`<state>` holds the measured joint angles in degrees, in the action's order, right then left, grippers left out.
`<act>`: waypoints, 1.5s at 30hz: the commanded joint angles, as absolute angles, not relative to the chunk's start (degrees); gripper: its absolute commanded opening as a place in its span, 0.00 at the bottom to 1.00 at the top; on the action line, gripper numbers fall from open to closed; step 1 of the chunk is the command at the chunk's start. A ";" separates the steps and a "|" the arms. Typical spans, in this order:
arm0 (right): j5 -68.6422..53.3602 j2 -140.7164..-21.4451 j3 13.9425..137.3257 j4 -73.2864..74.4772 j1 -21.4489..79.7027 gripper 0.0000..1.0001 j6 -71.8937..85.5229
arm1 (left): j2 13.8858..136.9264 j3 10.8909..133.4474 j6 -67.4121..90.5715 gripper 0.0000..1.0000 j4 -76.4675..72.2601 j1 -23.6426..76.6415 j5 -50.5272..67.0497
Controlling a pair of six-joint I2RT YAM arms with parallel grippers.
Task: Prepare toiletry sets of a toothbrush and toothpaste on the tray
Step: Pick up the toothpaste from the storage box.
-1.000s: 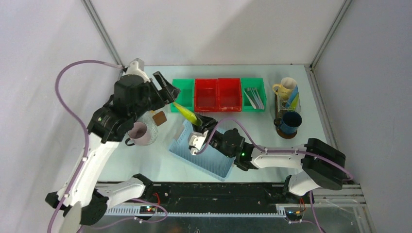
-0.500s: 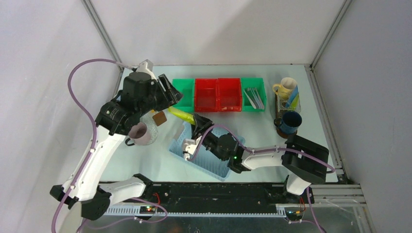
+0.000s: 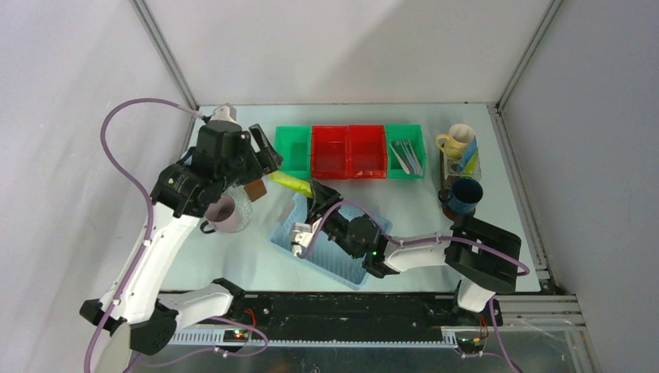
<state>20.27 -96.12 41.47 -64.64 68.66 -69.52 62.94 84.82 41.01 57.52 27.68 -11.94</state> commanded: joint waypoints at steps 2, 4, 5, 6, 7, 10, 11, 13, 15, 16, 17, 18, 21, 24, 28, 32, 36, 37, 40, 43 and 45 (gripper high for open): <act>21.55 -95.69 42.44 -71.19 68.65 0.00 -71.39 | 62.31 87.92 39.33 0.79 58.80 27.04 -13.53; 21.94 -95.69 42.53 -71.08 68.62 0.00 -71.83 | 62.49 86.93 40.08 0.77 58.40 27.04 -10.30; 22.00 -95.66 42.62 -70.97 68.63 0.00 -72.01 | 62.58 86.18 40.39 0.76 57.93 27.06 -7.87; 22.11 -95.74 42.80 -70.86 68.60 0.00 -72.04 | 62.75 85.80 41.12 0.73 57.66 27.15 -6.75; 22.17 -95.77 42.89 -70.45 68.62 0.00 -72.00 | 62.80 84.95 41.48 0.72 57.04 27.16 -4.61; 22.65 -96.40 43.37 -70.17 68.64 0.00 -72.24 | 62.57 83.60 43.19 0.66 55.93 27.21 -1.67; 22.89 -96.81 43.63 -70.20 68.64 0.00 -72.57 | 62.29 83.19 43.39 0.64 55.67 27.24 -0.99; 23.19 -97.35 43.94 -70.30 68.64 0.00 -73.08 | 62.04 82.85 43.69 0.60 55.50 27.20 -0.62; 23.40 -97.71 44.15 -70.29 68.64 0.00 -73.40 | 62.01 82.70 43.84 0.54 55.52 27.26 -0.46; 23.48 -97.81 44.23 -70.20 68.64 0.00 -73.40 | 62.03 82.53 43.85 0.52 55.53 27.25 -0.45; 23.60 -98.06 44.32 -70.21 68.60 0.00 -73.43 | 62.15 82.48 43.81 0.48 55.54 27.25 -0.44; 23.67 -98.16 44.31 -70.27 68.58 0.00 -73.54 | 62.15 82.41 43.79 0.45 55.50 27.20 -0.44; 24.00 -98.80 44.38 -71.08 68.47 0.00 -74.34 | 61.81 82.33 43.73 0.21 54.68 27.26 -0.44; 24.51 -99.64 44.36 -72.62 68.38 0.02 -75.17 | 61.48 82.76 43.95 0.03 53.75 27.19 -0.81; 24.91 -100.55 44.36 -74.22 68.37 0.15 -75.77 | 61.47 83.48 44.03 0.00 52.99 27.17 -1.09; 25.69 -101.41 44.33 -76.70 68.46 0.64 -75.92 | 61.57 85.11 42.91 0.00 52.52 26.89 -2.53; 26.90 -101.48 44.32 -76.88 69.09 0.93 -74.80 | 62.28 88.13 40.63 0.00 52.79 26.17 -5.51; 27.16 -101.40 44.31 -76.39 69.52 0.98 -74.18 | 62.55 88.87 40.18 0.00 52.88 26.00 -6.76; 28.02 -100.94 44.00 -74.78 70.41 0.99 -72.32 | 62.99 89.69 37.80 0.00 52.67 24.79 -8.70; 29.04 -98.71 43.07 -71.72 71.06 0.99 -67.93 | 63.69 90.25 35.06 0.00 52.62 23.40 -11.35; 30.04 -96.57 42.65 -68.46 71.10 0.99 -63.15 | 63.91 90.23 33.24 0.00 52.39 22.73 -13.67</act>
